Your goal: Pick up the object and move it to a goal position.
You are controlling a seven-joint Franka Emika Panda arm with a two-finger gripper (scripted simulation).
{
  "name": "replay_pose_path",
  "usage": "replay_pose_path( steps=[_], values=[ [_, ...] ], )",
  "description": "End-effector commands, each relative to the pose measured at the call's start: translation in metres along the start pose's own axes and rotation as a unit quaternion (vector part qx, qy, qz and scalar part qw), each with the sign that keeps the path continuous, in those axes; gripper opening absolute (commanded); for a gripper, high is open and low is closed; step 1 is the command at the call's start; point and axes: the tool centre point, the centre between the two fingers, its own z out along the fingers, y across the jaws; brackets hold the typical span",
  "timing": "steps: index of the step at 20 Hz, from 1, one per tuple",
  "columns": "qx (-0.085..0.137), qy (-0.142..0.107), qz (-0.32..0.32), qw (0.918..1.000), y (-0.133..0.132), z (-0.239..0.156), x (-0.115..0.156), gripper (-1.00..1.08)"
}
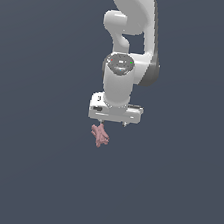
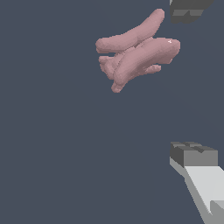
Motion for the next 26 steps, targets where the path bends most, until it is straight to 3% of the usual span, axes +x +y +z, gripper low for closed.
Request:
replay_pose_path(
  steps=[1,11,26],
  values=[
    [0.000,0.000,0.000,1.0000,0.000,0.000,0.000,1.00],
    [-0.010,0.023,-0.022,0.9994,0.001,-0.021,0.013,1.00],
    [-0.012,0.020,-0.074,0.9970,0.014,-0.009,0.014,1.00]
  ],
)
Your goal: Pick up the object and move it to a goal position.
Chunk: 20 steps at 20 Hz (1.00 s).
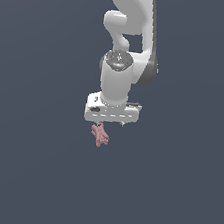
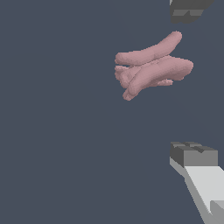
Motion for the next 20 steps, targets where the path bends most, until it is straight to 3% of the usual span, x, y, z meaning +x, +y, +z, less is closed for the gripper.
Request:
replay_pose_path(
  steps=[1,12,20],
  values=[
    [0.000,-0.001,-0.019,0.9998,0.005,0.004,0.000,1.00],
    [-0.001,-0.005,-0.128,0.9918,0.030,0.028,-0.004,1.00],
    [0.000,-0.007,-0.172,0.9851,0.040,0.038,-0.006,1.00]
  ],
)
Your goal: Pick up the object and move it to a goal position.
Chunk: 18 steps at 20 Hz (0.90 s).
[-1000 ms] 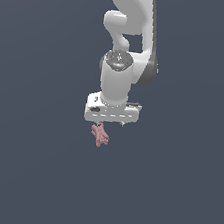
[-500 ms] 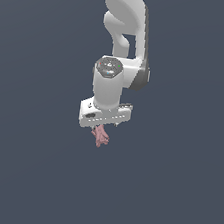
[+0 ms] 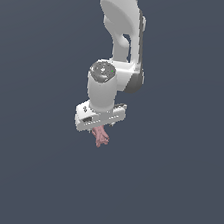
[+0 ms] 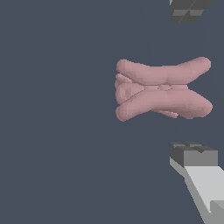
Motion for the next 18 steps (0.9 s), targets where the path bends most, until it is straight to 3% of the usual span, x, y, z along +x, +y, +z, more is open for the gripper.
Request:
replay_pose_path(
  steps=[1,9,18],
  values=[
    [0.000,0.000,-0.010,1.0000,0.002,0.002,-0.001,1.00],
    [0.000,0.000,-0.013,0.9999,0.003,0.006,-0.002,1.00],
    [0.000,0.000,-0.014,0.9999,0.002,0.046,-0.003,1.00]
  ],
)
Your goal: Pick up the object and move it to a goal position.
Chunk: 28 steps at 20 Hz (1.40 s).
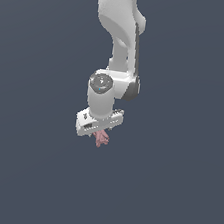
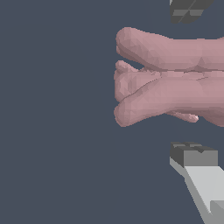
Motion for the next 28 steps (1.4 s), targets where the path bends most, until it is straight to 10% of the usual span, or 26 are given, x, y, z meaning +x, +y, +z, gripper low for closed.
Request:
replay_pose_path(
  steps=[1,5,6,28],
  values=[
    [0.000,0.000,-0.001,1.0000,0.000,0.009,0.000,1.00],
    [0.000,0.000,-0.001,1.0000,0.001,0.013,0.001,1.00],
    [0.000,0.000,-0.001,1.0000,0.001,0.013,0.001,-1.00],
    [0.000,0.000,-0.001,1.0000,0.015,-0.033,-0.008,-1.00]
  ],
)
